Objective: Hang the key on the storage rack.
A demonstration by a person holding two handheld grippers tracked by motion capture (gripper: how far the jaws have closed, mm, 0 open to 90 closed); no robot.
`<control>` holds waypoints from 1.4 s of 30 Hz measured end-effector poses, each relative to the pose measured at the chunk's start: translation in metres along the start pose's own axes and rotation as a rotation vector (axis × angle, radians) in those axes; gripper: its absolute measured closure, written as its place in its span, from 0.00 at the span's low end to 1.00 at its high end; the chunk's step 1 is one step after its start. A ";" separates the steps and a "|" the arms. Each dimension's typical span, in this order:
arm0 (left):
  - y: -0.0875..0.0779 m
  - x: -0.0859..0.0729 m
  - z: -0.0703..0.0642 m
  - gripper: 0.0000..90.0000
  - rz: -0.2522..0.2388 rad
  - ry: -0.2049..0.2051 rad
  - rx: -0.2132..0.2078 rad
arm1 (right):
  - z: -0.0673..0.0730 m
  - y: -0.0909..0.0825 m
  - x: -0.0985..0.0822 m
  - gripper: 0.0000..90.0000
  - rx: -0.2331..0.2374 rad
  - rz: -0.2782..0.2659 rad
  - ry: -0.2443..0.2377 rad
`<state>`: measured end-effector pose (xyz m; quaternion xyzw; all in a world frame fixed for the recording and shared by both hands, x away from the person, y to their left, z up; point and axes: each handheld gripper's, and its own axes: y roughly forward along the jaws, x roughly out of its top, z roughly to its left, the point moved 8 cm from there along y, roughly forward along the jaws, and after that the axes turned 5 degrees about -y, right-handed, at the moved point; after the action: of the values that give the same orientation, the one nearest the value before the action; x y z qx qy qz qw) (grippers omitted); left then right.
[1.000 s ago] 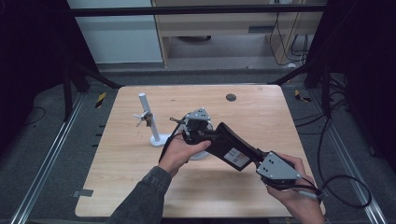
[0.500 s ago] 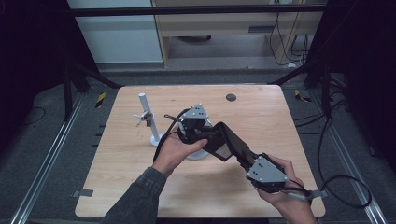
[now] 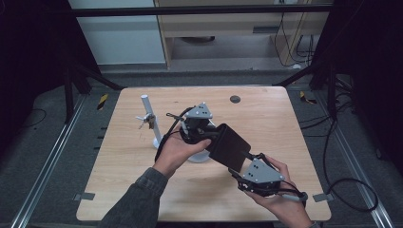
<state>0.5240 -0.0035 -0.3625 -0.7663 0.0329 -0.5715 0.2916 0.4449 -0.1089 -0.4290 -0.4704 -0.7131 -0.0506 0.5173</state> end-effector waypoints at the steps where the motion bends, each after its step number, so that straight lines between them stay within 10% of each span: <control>1: 0.000 0.000 0.000 0.94 0.000 0.000 0.000 | 0.000 0.000 0.000 0.40 0.000 0.000 0.000; 9: -0.011 0.002 0.011 0.94 -0.010 -0.015 0.033 | -0.005 0.003 -0.015 0.32 -0.009 -0.004 0.067; 21: -0.038 0.015 0.027 0.94 -0.032 -0.017 0.115 | -0.028 0.010 -0.070 0.32 -0.146 0.026 0.260; 42: -0.079 0.033 0.053 0.94 -0.059 -0.015 0.242 | -0.035 0.009 -0.090 0.32 -0.189 0.068 0.315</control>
<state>0.5606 0.0707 -0.3057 -0.7304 -0.0611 -0.5740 0.3651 0.4775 -0.1792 -0.4878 -0.5269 -0.5991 -0.1731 0.5774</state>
